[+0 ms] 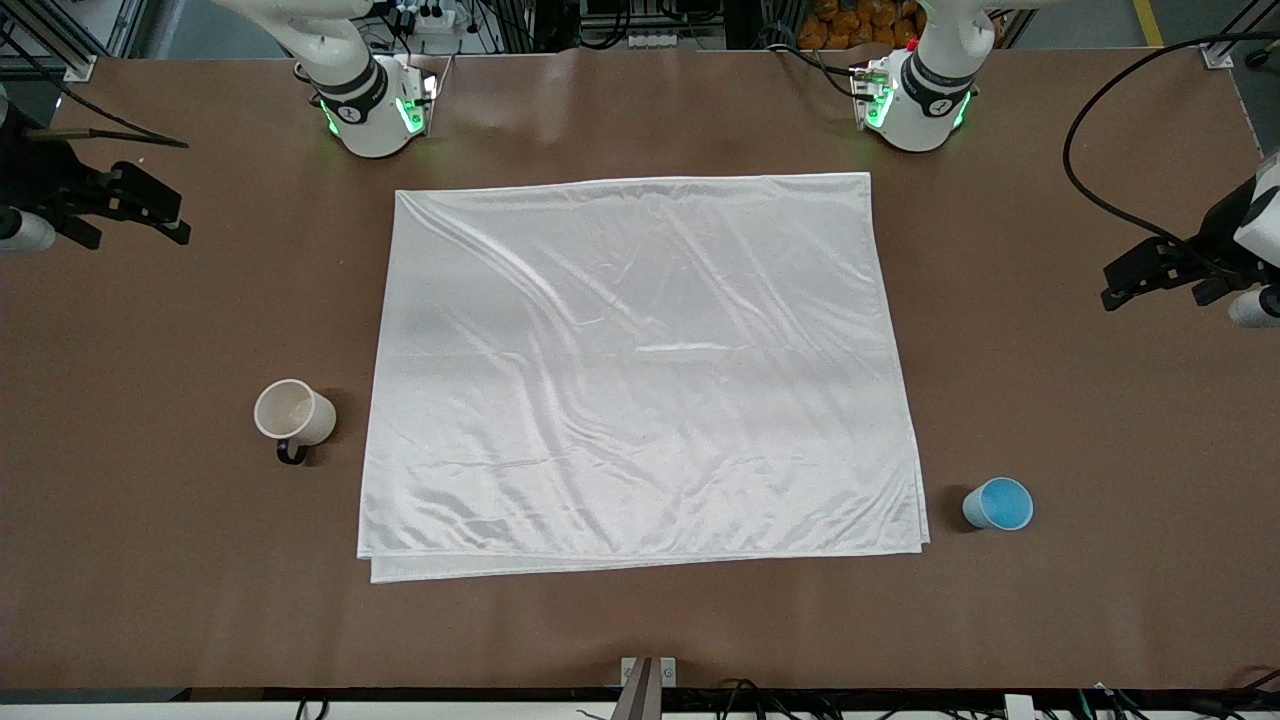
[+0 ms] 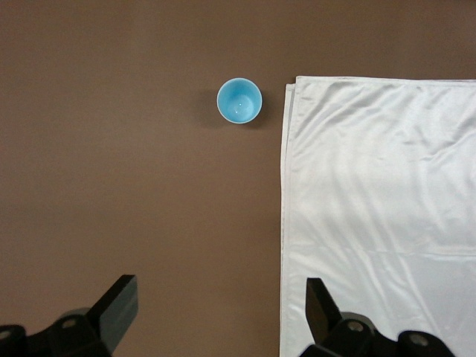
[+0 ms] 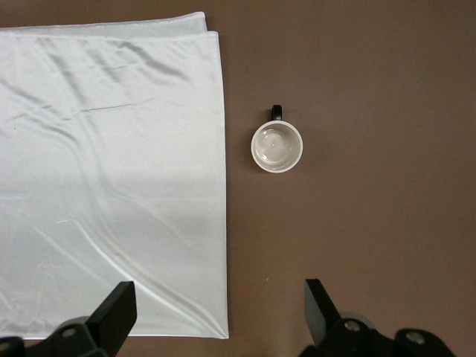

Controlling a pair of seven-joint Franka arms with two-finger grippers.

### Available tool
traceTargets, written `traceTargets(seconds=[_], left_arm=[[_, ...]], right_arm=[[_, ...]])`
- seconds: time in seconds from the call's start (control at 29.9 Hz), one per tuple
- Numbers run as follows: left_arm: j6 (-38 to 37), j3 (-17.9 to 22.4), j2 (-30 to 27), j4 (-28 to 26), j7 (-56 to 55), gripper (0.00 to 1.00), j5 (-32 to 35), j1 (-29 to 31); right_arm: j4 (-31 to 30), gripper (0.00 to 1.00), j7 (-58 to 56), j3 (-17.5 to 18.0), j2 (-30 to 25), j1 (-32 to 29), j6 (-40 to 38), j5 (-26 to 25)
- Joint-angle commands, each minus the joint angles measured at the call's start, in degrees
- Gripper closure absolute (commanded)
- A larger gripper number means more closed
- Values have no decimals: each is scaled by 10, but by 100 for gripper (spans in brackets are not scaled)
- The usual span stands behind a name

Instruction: Place blue cup into white mug on cloth

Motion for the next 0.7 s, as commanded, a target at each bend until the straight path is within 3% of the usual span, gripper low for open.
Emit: traceTargets(seconds=[0.0, 0.37, 0.67], left_arm=[[-5, -2, -9, -3, 16, 0, -7, 2], [-2, 1, 0, 3, 11, 0, -2, 3], [45, 1, 59, 3, 18, 0, 0, 10]], right_arm=[[3, 0, 10, 0, 1, 1, 0, 7], [-1, 0, 10, 0, 2, 1, 1, 7], [-12, 0, 10, 0, 8, -3, 1, 7]])
